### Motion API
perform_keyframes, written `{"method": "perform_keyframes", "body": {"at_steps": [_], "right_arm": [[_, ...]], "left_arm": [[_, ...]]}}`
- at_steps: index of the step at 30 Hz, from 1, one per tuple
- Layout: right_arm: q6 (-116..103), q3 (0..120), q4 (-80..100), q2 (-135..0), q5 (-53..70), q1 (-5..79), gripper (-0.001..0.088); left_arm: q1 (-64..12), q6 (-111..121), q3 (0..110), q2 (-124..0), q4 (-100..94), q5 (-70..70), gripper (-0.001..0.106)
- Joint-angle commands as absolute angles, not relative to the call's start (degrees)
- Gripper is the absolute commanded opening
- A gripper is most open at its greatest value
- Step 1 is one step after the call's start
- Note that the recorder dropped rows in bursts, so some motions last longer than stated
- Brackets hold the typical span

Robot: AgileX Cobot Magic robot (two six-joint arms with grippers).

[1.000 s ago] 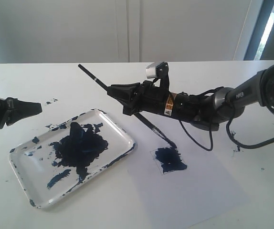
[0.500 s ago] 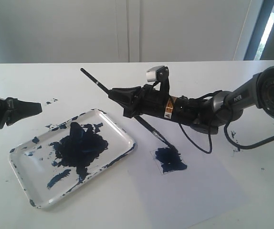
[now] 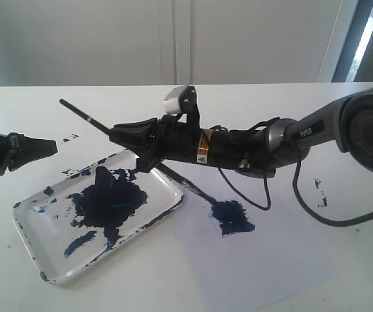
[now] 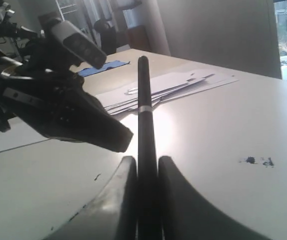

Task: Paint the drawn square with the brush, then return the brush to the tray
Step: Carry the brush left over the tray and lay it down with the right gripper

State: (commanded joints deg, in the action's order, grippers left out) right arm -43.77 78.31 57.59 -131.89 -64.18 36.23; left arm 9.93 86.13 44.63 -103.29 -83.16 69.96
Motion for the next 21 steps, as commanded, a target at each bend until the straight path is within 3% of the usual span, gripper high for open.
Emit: {"method": "perform_keyframes", "body": {"at_steps": [14, 21], "right_arm": [[-49.7, 91.1, 57.5, -132.8, -44.5, 42.8, 0.0], [-52.8, 98.8, 57.2, -137.3, -40.3, 44.8, 0.0]], "left_arm": [[10.2, 80.6, 44.6, -96.7, -81.2, 70.0, 0.005], [10.2, 80.0, 43.8, -90.5, -80.0, 70.0, 0.005]]}}
